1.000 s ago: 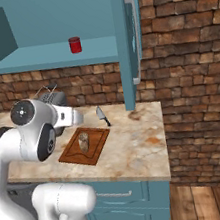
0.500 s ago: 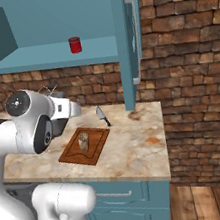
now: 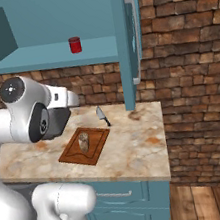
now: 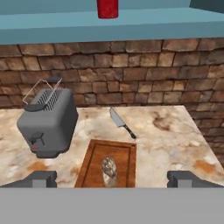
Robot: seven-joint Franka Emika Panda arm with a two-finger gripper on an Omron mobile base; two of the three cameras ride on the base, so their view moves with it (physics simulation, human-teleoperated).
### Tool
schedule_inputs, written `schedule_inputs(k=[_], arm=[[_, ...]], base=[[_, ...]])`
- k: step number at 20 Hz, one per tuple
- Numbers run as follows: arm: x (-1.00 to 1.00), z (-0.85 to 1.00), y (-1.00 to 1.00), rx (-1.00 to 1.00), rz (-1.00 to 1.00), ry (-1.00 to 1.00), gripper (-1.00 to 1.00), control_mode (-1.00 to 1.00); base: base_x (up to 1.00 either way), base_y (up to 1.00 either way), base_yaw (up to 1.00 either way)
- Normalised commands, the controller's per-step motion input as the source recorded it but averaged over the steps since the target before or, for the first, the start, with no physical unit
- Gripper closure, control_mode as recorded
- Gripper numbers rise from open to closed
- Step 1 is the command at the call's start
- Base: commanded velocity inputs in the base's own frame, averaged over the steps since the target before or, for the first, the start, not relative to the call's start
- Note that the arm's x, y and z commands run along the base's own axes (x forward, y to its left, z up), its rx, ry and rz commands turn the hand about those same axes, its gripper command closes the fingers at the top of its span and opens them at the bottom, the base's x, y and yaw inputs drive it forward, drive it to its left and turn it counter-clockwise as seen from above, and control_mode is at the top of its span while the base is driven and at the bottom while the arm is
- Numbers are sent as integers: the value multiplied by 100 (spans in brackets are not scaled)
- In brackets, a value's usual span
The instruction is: Pick the bread, place it on the cutting board, pick the jam, place it on the counter, and close the cabinet.
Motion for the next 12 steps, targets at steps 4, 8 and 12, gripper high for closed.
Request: schedule_inputs(k=[4,8,12], arm=[[0,23,0,0,0,0,-100,-100],[0,20,0,0,0,0,-100,-100],[0,23,0,0,0,0,-100,-100]], base=[[0,0,0],[0,0,0],[0,0,0]])
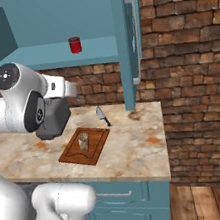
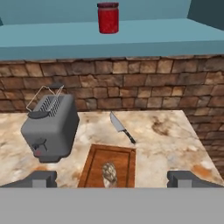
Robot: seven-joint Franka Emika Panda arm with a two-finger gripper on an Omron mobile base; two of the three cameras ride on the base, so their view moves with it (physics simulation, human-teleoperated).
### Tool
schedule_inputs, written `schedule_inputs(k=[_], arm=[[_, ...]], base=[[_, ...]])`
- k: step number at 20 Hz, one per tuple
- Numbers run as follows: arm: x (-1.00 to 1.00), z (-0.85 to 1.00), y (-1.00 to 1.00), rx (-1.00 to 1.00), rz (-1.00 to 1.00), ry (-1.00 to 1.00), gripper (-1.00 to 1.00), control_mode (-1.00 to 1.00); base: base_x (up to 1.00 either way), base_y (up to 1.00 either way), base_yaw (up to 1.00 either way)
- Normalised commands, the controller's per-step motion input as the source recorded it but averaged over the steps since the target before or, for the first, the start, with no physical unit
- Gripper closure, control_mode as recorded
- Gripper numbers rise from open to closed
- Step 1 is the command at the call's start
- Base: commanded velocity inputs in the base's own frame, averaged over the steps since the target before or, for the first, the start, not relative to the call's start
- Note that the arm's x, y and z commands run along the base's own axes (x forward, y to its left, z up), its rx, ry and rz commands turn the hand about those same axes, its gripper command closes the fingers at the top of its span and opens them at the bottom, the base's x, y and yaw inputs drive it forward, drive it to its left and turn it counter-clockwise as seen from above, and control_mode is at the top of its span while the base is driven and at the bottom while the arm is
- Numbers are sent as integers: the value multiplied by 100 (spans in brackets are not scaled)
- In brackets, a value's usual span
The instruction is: Pick the bread, place it on the cutting board, pick the jam, place it on the counter, and close the cabinet.
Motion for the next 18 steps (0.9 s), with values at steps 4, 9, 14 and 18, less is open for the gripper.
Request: schedule_inputs(k=[4,9,14,18], arm=[[0,16,0,0,0,0,-100,-100],[9,11,0,0,0,0,-100,-100],[23,4,0,0,0,0,-100,-100],[25,11,0,0,0,0,-100,-100]], base=[[0,0,0],[0,0,0],[0,0,0],[0,0,0]])
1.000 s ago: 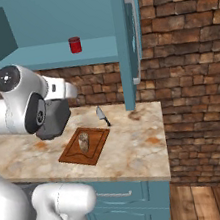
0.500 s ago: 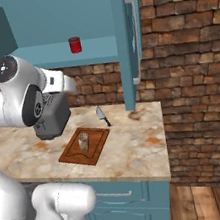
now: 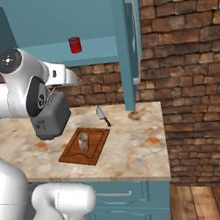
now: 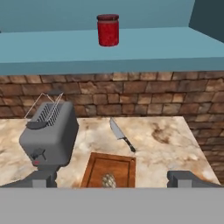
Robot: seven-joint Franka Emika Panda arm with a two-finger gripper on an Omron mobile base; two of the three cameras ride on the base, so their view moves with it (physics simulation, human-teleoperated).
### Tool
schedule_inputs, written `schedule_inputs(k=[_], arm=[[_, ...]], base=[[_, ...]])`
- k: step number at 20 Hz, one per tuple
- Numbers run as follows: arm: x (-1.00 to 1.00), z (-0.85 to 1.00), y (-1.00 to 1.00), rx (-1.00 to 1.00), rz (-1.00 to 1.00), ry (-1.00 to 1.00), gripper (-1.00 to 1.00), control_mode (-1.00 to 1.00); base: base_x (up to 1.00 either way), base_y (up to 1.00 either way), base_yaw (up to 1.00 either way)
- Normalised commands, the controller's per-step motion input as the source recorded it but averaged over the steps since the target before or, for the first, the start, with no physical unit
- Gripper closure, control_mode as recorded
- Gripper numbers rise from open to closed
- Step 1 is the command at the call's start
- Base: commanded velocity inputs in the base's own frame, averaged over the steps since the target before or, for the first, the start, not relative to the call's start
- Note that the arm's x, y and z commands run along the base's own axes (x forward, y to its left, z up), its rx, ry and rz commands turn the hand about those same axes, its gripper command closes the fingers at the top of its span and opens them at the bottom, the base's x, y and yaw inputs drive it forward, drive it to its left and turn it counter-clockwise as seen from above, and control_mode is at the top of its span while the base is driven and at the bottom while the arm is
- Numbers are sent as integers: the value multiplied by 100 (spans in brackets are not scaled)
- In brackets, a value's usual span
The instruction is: Pick the bread, place it on the cutting board, pick the jam, place it on the counter, and close the cabinet.
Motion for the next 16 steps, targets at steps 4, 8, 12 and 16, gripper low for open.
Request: schedule_inputs(k=[4,8,12,16], arm=[[24,16,0,0,0,0,-100,-100],[19,17,0,0,0,0,-100,-100],[16,14,0,0,0,0,-100,-100],[11,13,0,0,0,0,-100,-100]], base=[[0,0,0],[0,0,0],[0,0,0],[0,0,0]])
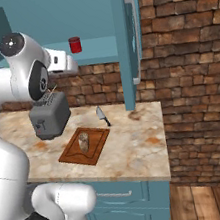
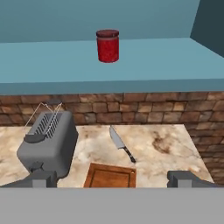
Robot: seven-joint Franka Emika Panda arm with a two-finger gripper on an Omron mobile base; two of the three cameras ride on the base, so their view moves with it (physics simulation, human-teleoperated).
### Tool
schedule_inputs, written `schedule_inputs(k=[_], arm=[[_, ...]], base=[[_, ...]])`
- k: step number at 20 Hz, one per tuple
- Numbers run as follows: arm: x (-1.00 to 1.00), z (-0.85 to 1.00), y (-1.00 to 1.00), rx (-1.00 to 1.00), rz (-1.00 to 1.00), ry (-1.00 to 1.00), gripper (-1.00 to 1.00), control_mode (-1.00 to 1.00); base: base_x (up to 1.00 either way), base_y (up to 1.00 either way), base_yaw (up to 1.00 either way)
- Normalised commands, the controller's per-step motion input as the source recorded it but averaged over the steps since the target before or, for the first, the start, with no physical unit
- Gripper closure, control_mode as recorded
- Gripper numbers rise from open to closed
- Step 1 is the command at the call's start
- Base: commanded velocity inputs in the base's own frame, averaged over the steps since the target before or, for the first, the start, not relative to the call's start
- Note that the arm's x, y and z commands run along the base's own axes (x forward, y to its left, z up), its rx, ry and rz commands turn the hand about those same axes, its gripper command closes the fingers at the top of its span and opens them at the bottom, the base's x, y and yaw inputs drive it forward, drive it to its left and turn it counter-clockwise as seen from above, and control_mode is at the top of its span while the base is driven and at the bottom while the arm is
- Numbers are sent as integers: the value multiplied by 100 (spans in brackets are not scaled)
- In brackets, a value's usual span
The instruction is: Pick the bread, place it on the cutting board, pick the jam, place it on the counter, and close the cabinet.
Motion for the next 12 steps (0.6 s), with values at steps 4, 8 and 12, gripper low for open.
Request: schedule_inputs(k=[4,8,12], arm=[[7,11,0,0,0,0,-100,-100],[5,3,0,0,0,0,-100,-100],[7,0,0,0,0,0,-100,-100]], base=[[0,0,0],[0,0,0],[0,0,0]])
